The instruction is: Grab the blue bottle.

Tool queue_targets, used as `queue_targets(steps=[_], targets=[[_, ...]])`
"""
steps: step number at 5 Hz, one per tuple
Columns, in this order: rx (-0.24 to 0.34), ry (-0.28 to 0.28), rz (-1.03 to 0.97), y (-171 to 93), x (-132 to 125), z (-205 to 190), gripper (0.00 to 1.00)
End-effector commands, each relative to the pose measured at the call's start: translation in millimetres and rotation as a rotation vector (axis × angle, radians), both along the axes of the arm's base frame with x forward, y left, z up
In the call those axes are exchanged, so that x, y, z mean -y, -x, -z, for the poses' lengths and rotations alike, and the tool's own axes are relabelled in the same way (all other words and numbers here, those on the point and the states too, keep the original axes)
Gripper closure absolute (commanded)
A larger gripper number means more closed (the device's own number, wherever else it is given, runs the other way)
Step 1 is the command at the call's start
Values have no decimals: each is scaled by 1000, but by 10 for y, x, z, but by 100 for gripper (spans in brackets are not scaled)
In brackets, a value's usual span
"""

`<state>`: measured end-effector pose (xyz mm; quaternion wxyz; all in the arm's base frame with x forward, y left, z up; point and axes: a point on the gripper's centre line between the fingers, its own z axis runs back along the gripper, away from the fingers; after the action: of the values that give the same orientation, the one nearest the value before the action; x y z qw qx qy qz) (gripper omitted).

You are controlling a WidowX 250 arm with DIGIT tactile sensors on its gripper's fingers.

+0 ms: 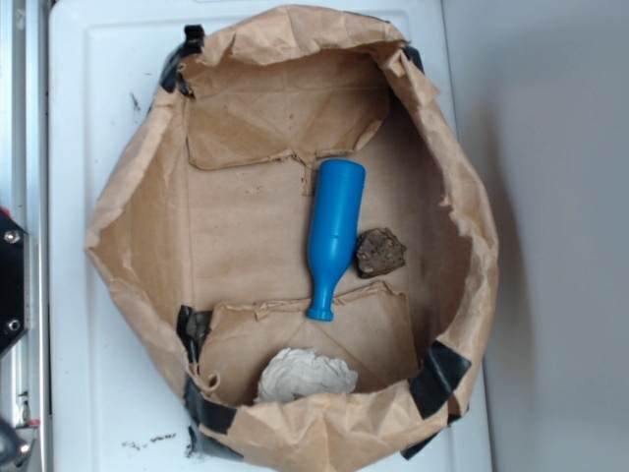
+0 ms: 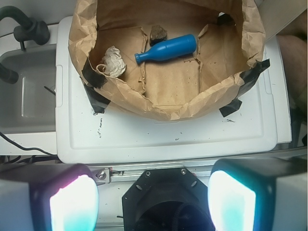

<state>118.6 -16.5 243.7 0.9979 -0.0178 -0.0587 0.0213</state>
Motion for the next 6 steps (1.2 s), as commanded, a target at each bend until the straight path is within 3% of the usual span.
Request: queue_targets(steps=[1, 3, 4, 5, 6], targets=[[0, 0, 0, 0, 0, 0, 0], [77, 77, -319, -940, -62, -97, 0], [129, 106, -549, -1179, -207, -38, 0], [166, 82, -766, -1281, -322, 191, 0], [79, 81, -728, -1452, -432, 414, 0]])
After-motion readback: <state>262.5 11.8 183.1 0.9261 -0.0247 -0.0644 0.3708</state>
